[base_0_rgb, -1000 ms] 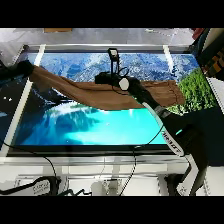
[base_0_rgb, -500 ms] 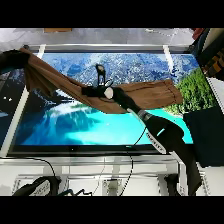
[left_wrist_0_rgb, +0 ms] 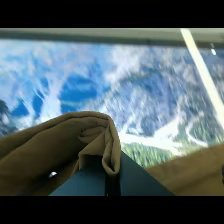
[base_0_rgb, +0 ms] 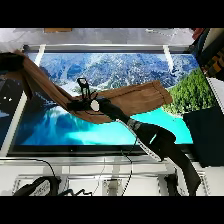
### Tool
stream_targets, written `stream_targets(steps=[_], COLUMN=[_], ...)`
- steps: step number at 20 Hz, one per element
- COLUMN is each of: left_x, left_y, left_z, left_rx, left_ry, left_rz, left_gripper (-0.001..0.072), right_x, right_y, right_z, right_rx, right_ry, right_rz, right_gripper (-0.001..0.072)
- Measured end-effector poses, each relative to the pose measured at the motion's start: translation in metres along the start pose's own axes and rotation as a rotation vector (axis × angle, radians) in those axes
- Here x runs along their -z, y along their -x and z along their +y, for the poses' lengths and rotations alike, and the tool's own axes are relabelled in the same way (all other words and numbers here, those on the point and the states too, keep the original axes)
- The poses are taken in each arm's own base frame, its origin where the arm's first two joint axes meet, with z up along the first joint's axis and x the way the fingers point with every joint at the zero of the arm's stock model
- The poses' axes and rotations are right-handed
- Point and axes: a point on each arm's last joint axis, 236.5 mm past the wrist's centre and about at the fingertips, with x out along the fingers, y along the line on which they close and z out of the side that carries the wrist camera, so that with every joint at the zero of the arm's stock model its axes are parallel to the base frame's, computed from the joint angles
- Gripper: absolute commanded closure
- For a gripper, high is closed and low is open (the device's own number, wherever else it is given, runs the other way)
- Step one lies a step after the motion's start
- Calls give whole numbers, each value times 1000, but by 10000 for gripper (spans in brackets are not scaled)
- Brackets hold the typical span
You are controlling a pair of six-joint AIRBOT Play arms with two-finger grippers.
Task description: Fold the clothes and pants, and hang the long-sleeved shirts on hangers.
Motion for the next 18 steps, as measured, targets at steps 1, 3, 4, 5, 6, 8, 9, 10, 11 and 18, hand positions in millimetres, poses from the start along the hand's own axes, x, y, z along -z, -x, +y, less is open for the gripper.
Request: stream_targets(steps=[1,3,4,5,6,8,9,10,11,18], left_x=[13,42,55,66,77,95,105,116,127,215], left_y=[-9,-31,-43,-55,-69,-95,-109,-123,-133,-166], left_z=[-6,-21,-30,-40,-53,-83,-100,-120,-141,-265], left_rx=[30,97,132,168,214,302,344,391,435,639], left_ry=[2,8,13,22,37,73,90,108,121,112], left_rz=[51,160,206,241,273,318,340,367,392,589], left_gripper=[696,696,695,695,695,696,695,695,695,15], right_x=[-6,-23,-35,-48,-59,-83,-94,-103,-112,-139], right_y=[5,21,33,46,60,92,110,127,144,225], right_z=[-8,-31,-44,-59,-72,-99,-113,-124,-136,-185], right_rx=[14,54,75,96,116,153,172,189,206,283], right_ry=[5,9,3,-7,-18,-46,-61,-75,-89,-160], right_rz=[-4,-6,-13,-20,-26,-44,-54,-60,-70,-98], right_gripper=[675,675,676,676,676,676,676,676,676,676])
